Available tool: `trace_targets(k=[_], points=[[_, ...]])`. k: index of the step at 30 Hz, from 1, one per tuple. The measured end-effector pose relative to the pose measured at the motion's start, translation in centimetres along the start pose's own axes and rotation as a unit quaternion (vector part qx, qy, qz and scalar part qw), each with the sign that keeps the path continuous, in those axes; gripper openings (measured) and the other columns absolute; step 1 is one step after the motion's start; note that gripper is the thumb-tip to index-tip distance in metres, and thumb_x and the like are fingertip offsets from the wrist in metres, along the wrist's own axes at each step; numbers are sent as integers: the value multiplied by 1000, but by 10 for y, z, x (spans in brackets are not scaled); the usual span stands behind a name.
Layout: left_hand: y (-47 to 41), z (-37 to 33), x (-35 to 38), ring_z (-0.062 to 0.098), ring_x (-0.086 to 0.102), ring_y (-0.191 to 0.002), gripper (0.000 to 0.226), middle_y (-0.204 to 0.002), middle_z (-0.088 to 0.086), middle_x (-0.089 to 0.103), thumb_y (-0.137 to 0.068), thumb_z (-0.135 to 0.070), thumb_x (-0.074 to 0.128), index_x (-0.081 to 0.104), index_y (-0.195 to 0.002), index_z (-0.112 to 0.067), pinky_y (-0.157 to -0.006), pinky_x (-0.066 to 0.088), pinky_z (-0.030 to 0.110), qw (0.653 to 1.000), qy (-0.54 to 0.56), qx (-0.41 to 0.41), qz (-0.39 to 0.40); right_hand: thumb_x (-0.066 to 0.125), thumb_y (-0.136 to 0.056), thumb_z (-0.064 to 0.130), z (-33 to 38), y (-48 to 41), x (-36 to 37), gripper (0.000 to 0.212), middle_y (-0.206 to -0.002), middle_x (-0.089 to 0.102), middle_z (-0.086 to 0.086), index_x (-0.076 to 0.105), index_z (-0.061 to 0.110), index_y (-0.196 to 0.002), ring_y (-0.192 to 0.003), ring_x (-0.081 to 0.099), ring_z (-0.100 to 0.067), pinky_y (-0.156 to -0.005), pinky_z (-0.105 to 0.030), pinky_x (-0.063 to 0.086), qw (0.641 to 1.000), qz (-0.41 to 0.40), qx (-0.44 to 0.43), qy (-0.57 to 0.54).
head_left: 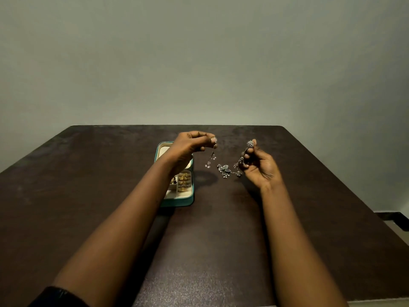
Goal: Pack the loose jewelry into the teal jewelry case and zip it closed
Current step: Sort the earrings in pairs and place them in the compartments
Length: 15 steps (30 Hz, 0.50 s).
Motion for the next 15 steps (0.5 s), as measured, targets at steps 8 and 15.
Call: trace_targets(k=[8, 15], points=[[10, 4, 6, 11, 53, -93, 10, -85, -11, 71, -84, -26, 64, 72, -88, -24, -93, 28, 40, 1000, 12, -26, 3, 95, -30, 27, -4, 4, 23, 63, -61, 60, 2, 53, 19, -76, -50, 55, -8, -43, -15, 35, 992, 116, 16, -45], [12, 10, 12, 14, 52, -89, 11, -82, -12, 73, -87, -25, 62, 72, -91, -23, -82, 36, 35, 1000, 12, 7, -10, 78, -48, 33, -11, 8, 31, 31, -60, 59, 7, 60, 23, -71, -54, 50, -7, -49, -19, 36, 996, 80, 39, 24]])
Point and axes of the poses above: each hand's wrist, its own y-axis away from the middle knuckle, its own x-axis out of the palm, z = x × y, the point moved 7 cm from there along -y, towards the middle knuckle
